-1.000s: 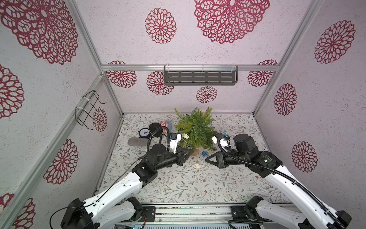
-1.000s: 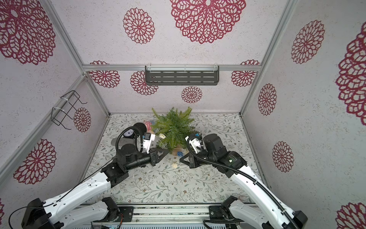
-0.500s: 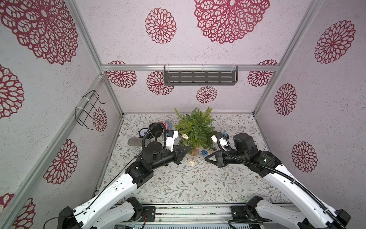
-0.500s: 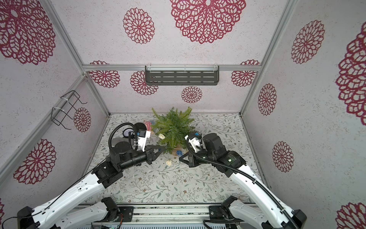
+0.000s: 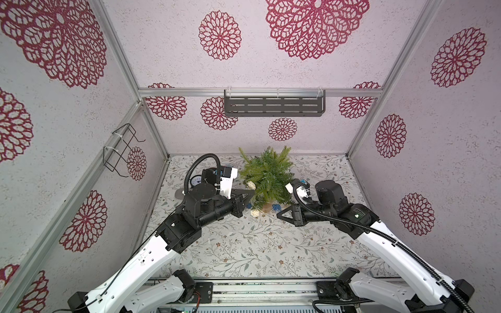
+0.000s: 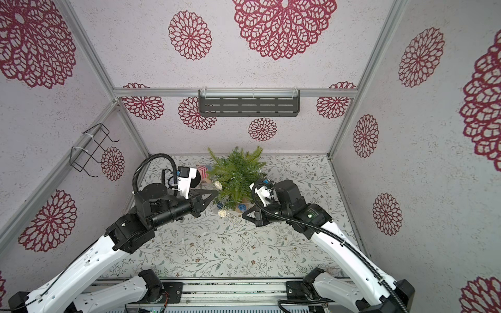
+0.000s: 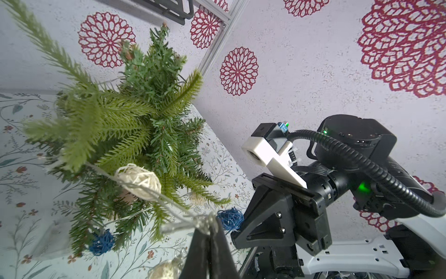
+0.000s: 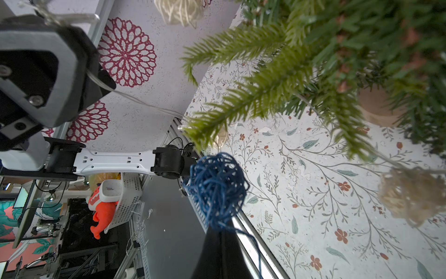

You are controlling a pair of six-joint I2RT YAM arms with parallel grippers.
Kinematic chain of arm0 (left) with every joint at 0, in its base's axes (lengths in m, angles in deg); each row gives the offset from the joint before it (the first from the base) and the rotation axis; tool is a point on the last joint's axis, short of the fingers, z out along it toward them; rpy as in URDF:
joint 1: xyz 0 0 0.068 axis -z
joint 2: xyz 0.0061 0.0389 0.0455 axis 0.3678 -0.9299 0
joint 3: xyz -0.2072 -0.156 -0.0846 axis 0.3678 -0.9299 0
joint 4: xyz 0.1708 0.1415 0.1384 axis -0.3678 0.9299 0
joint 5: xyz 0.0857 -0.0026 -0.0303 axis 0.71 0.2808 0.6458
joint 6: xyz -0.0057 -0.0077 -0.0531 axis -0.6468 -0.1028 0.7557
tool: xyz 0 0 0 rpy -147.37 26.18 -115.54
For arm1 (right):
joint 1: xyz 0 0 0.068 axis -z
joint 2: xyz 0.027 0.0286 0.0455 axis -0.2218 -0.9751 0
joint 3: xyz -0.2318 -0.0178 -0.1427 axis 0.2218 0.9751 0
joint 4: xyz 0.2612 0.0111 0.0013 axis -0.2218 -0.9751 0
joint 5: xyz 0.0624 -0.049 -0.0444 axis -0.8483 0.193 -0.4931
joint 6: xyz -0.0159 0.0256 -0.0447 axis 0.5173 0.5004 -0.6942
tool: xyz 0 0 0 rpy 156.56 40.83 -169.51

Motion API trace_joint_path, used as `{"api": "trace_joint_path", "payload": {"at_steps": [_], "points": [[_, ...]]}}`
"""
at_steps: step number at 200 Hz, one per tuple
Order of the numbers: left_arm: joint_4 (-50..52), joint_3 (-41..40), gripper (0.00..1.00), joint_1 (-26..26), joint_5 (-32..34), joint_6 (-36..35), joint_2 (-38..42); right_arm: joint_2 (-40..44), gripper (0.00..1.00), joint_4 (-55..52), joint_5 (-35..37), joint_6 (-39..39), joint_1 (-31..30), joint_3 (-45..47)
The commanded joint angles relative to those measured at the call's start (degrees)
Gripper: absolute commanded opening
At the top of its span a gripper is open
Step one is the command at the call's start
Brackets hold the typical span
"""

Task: Remove string lights from the small christmas tree
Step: Remove the light string from the Christmas tree.

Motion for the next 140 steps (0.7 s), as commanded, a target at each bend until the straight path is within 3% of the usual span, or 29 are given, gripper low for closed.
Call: {"api": "trace_joint_path", "payload": {"at_steps": [1, 140], "points": [[5.1, 2.4, 0.0, -1.4, 1.2, -0.9, -1.1, -0.3, 0.0, 3.5, -2.2, 0.5, -1.1, -3.0], [12.6, 7.2, 0.0, -8.8, 5.2, -4.6, -5.0, -13.3, 0.0, 6.0, 4.3, -7.5, -14.1, -12.3]]}}
